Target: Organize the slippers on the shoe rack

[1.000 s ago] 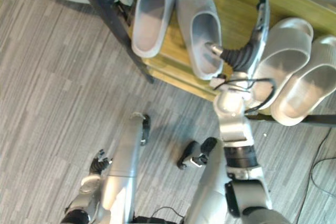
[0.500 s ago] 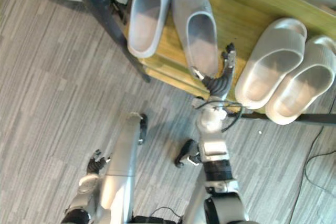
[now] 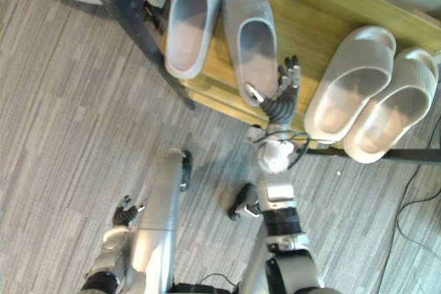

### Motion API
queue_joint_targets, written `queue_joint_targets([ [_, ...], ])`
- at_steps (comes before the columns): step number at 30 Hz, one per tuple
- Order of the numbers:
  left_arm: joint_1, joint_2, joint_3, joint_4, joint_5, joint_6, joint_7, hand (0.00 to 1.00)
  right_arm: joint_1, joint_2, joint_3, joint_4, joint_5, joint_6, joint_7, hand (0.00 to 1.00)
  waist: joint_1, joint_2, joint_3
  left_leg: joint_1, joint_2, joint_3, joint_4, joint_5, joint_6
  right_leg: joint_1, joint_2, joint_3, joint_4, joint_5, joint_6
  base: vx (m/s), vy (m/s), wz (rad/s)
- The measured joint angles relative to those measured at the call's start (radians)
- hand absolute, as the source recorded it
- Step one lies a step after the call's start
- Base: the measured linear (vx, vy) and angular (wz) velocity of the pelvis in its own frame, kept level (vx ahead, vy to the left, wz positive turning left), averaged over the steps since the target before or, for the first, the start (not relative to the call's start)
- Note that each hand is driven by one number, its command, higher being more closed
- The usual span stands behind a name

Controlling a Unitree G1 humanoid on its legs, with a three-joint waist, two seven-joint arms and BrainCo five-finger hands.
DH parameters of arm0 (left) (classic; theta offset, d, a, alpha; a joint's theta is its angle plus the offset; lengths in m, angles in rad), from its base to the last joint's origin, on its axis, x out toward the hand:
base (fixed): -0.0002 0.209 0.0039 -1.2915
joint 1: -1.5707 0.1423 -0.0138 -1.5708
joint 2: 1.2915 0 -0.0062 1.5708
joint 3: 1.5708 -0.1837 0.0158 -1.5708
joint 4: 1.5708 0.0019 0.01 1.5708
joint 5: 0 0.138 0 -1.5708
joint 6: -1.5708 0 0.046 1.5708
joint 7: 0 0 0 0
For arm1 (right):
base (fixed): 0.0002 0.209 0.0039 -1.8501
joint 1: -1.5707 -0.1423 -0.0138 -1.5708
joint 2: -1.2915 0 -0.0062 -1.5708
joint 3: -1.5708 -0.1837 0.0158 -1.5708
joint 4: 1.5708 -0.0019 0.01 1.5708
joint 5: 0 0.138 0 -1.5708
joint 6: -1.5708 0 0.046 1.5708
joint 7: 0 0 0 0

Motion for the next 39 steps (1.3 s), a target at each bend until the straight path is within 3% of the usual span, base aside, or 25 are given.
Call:
queue_joint_targets([
  [11, -0.005, -0.009, 0.022, 0.000, -0.001, 0.000, 0.000, 0.00, -0.046, 0.029, 0.024, 0.038, 0.010, 0.017, -0.001, 0.00, 0.002, 0.002, -0.001, 0.000, -0.001, -0.005, -0.001, 0.000, 0.000, 0.004, 0.000, -0.006, -0.002, 0.000, -0.001, -0.01, 0.001, 0.00],
  [24, -0.015, -0.017, 0.036, 0.001, -0.001, 0.000, 0.001, 0.00, -0.046, -0.031, 0.013, 0.064, -0.004, 0.040, 0.006, 0.00, 0.004, 0.007, -0.004, 0.052, 0.002, -0.009, -0.026, 0.000, 0.002, 0.059, 0.009, -0.017, -0.030, 0.005, -0.010, 0.00, 0.000, 0.00],
  [31, 0.021, -0.013, 0.055, 0.017, 0.000, 0.000, -0.003, 0.00, 0.183, -0.044, 0.016, -0.074, -0.052, 0.056, 0.039, 0.00, -0.005, 0.012, -0.008, 0.252, 0.018, 0.011, -0.145, 0.000, 0.005, 0.252, 0.035, -0.033, -0.171, 0.038, 0.004, 0.02, 0.014, -0.07],
  [39, 0.143, 0.008, 0.032, 0.081, 0.023, -0.004, -0.024, 0.00, 0.498, -0.045, 0.085, -0.168, -0.161, 0.047, 0.147, 0.00, -0.054, 0.013, -0.123, 0.616, 0.051, 0.111, -0.499, 0.074, 0.014, 0.583, 0.086, -0.059, -0.558, 0.173, 0.027, 0.12, 0.035, -0.12],
])
